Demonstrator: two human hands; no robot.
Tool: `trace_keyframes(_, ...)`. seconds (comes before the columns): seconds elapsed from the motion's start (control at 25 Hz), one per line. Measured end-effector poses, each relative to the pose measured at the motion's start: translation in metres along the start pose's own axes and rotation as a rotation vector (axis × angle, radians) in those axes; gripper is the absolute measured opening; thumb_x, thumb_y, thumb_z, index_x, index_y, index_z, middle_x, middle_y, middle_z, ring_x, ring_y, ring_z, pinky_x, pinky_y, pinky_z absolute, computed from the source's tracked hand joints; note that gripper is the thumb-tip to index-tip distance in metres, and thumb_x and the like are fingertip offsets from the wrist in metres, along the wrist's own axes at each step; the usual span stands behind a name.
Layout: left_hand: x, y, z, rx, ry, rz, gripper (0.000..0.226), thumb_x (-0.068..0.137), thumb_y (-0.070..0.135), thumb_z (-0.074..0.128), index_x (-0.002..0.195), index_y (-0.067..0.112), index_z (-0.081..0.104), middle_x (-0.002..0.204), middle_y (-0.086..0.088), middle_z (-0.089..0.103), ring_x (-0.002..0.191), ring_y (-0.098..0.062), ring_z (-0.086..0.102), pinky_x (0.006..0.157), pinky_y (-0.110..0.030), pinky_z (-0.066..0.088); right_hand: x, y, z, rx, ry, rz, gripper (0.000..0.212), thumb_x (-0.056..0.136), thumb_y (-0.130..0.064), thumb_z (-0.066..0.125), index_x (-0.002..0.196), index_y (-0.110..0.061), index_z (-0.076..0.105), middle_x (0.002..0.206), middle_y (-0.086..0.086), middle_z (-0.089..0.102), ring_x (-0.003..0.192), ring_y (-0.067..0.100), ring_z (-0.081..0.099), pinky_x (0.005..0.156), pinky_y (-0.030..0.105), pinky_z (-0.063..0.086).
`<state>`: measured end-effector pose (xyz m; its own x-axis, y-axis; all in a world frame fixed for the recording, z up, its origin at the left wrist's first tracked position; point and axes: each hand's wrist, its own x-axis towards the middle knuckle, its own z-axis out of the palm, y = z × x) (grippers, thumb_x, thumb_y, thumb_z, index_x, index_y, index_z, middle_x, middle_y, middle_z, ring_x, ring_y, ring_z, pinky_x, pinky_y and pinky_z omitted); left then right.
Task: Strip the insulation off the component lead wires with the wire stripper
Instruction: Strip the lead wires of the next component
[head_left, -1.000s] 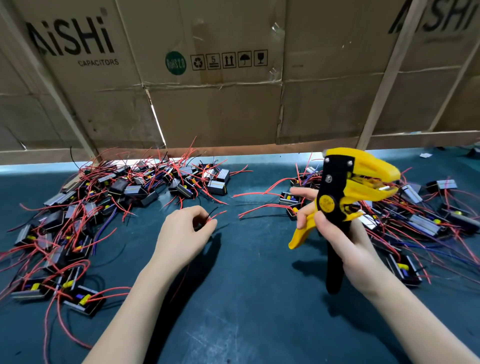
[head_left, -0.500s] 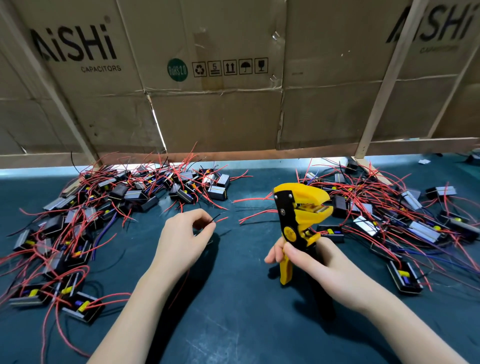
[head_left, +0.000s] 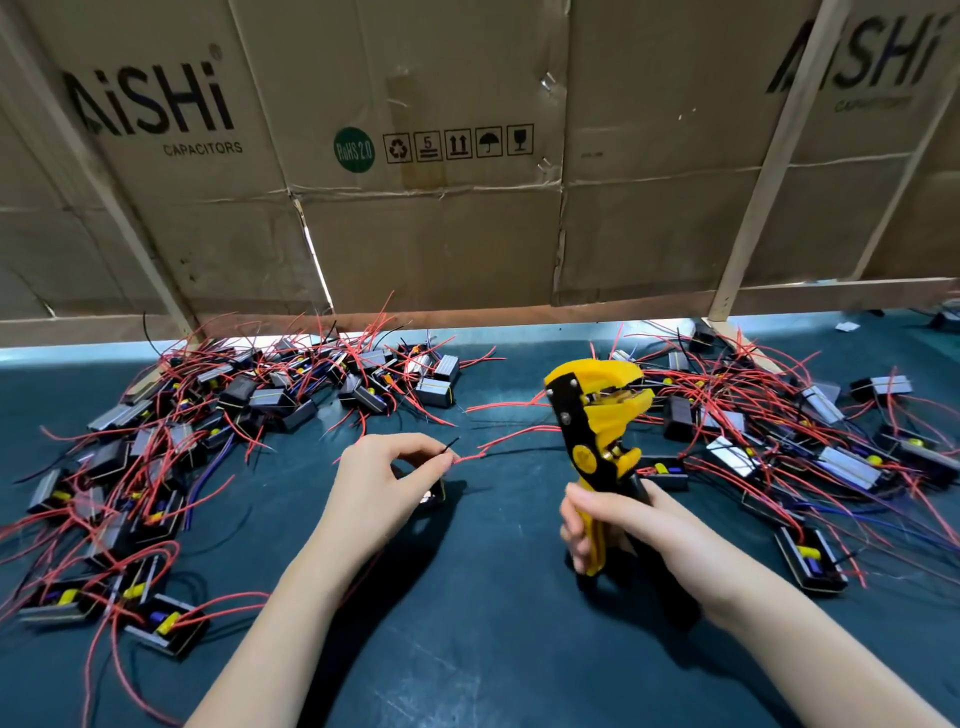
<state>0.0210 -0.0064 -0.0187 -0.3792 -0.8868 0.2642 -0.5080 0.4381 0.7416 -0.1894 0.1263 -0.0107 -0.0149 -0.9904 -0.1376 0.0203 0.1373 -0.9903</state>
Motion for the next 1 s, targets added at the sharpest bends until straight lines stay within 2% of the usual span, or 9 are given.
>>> trace_keyframes(0.08,-0.002,0.002,0.002,-0.038,-0.071,0.0,0.015,0.089,0.02,0.069,0.076,0.025,0.076,0.069,0.014,0.072,0.059,-0.005,0.061,0.06,-0.019,0.046,0.004,-0.001,-0.008,-0.048,0.212,-0.006,0.049,0.062,-0.047,0.087,0.073,-0.01,0.058,0.07,0.009,0.054,0.065,0.021,0.053,0.067,0.032,0.045)
trace_keyframes(0.16,-0.003,0.003,0.005,-0.046,-0.097,-0.012,0.013,0.09,0.02,0.069,0.08,0.024,0.076,0.071,0.012,0.073,0.068,-0.017,0.068,0.065,-0.029,0.052,0.008,-0.002,-0.02,-0.239,0.449,-0.054,0.047,0.065,-0.054,0.079,0.068,-0.013,0.056,0.063,0.006,0.053,0.061,0.019,0.05,0.064,0.033,0.041)
trace_keyframes(0.24,-0.004,0.005,0.009,-0.071,-0.11,-0.017,0.01,0.09,0.019,0.069,0.083,0.024,0.075,0.071,0.011,0.074,0.069,-0.017,0.069,0.062,-0.028,0.054,0.01,0.0,-0.032,-0.417,0.636,-0.08,0.047,0.075,-0.051,0.074,0.06,-0.014,0.05,0.055,0.0,0.051,0.058,0.019,0.046,0.06,0.034,0.036)
trace_keyframes(0.32,-0.003,0.005,0.012,-0.09,-0.124,-0.008,0.007,0.09,0.018,0.069,0.088,0.025,0.072,0.071,0.011,0.075,0.065,-0.011,0.066,0.063,-0.024,0.05,0.009,0.003,-0.039,-0.579,0.74,-0.09,0.049,0.077,-0.053,0.072,0.06,-0.013,0.048,0.051,-0.006,0.05,0.056,0.018,0.047,0.058,0.033,0.036)
trace_keyframes(0.44,-0.004,0.006,0.013,-0.192,-0.152,-0.034,0.008,0.088,0.017,0.071,0.085,0.02,0.064,0.071,0.006,0.075,0.061,-0.007,0.062,0.061,-0.018,0.046,0.011,0.011,-0.038,-0.977,0.787,-0.123,0.048,0.073,-0.061,0.066,0.067,-0.017,0.049,0.061,-0.004,0.056,0.066,0.023,0.055,0.058,0.034,0.039)
trace_keyframes(0.56,-0.005,0.007,0.014,-0.213,-0.19,0.0,0.013,0.087,0.019,0.072,0.077,0.019,0.066,0.071,0.002,0.075,0.065,-0.007,0.067,0.068,-0.018,0.049,0.017,0.017,-0.034,-1.309,0.804,-0.146,0.055,0.073,-0.068,0.061,0.072,-0.015,0.043,0.074,0.003,0.058,0.078,0.032,0.058,0.069,0.038,0.041)
trace_keyframes(0.76,-0.008,0.01,0.014,-0.225,-0.306,0.037,0.015,0.093,0.021,0.066,0.079,0.02,0.071,0.077,0.003,0.076,0.078,-0.013,0.073,0.079,-0.027,0.053,0.023,0.027,-0.032,-1.465,0.815,-0.147,0.055,0.07,-0.066,0.064,0.081,-0.015,0.049,0.083,0.006,0.061,0.086,0.032,0.059,0.076,0.04,0.037)
trace_keyframes(0.88,-0.008,0.01,0.015,-0.204,-0.278,0.026,0.015,0.094,0.023,0.064,0.08,0.021,0.07,0.076,0.005,0.076,0.079,-0.016,0.071,0.077,-0.031,0.05,0.024,0.029,-0.031,-1.506,0.809,-0.136,0.056,0.068,-0.064,0.068,0.084,-0.012,0.053,0.083,0.007,0.061,0.086,0.033,0.058,0.077,0.041,0.037)
trace_keyframes(1.0,-0.008,0.01,0.016,-0.192,-0.25,0.029,0.016,0.094,0.021,0.063,0.079,0.02,0.069,0.074,0.005,0.076,0.077,-0.015,0.071,0.074,-0.027,0.049,0.025,0.028,-0.03,-1.512,0.811,-0.14,0.056,0.066,-0.061,0.072,0.084,-0.01,0.055,0.083,0.008,0.061,0.086,0.034,0.058,0.077,0.041,0.038)
